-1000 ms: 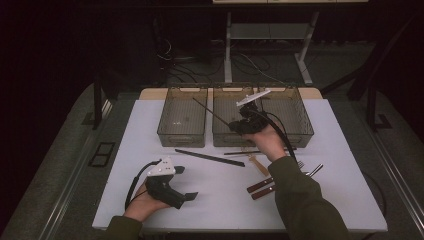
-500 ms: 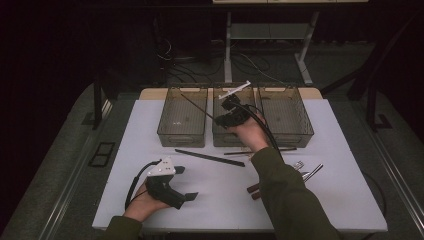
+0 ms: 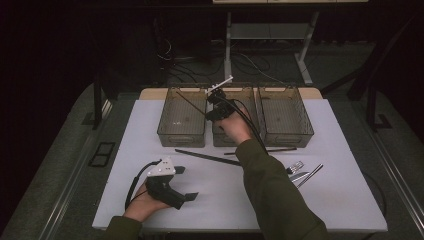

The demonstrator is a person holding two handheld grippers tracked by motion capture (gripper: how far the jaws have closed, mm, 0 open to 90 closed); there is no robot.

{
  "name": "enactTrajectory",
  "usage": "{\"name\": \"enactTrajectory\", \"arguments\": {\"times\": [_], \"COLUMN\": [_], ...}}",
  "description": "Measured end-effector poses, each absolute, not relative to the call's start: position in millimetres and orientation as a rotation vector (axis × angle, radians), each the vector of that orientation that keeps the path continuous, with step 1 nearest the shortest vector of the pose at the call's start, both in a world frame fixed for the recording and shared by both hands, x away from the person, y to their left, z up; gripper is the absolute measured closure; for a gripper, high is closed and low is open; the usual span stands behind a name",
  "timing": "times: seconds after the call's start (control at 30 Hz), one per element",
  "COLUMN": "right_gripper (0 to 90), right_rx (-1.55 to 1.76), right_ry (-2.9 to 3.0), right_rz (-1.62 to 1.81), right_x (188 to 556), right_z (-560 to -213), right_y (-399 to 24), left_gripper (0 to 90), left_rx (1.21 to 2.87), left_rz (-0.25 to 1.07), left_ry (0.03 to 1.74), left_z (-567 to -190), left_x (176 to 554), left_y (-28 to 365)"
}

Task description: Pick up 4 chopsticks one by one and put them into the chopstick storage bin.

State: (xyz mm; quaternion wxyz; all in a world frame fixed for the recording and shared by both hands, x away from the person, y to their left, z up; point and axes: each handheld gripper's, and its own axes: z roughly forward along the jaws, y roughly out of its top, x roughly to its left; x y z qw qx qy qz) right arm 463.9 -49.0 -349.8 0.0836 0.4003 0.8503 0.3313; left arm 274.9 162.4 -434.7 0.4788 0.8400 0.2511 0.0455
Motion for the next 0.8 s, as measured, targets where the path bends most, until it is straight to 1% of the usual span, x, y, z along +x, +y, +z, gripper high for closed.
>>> {"name": "enactTrajectory", "arguments": {"times": [0.53, 0.8], "right_gripper": [85.3, 84.6], "right_rx": [1.286, 1.306], "right_ry": [2.545, 2.542], "right_rz": [0.943, 0.959], "right_x": [489.0, 492.1], "right_z": [-362.1, -369.3], "right_y": [-10.5, -0.8], "left_gripper": [0.0, 0.0], "left_rx": [2.05, 2.052], "left_rz": [0.12, 0.115], "left_ry": [0.588, 0.585], "left_z": [-433.2, -432.8], "left_x": [275.2, 275.1], "left_y": [162.7, 163.3]}}
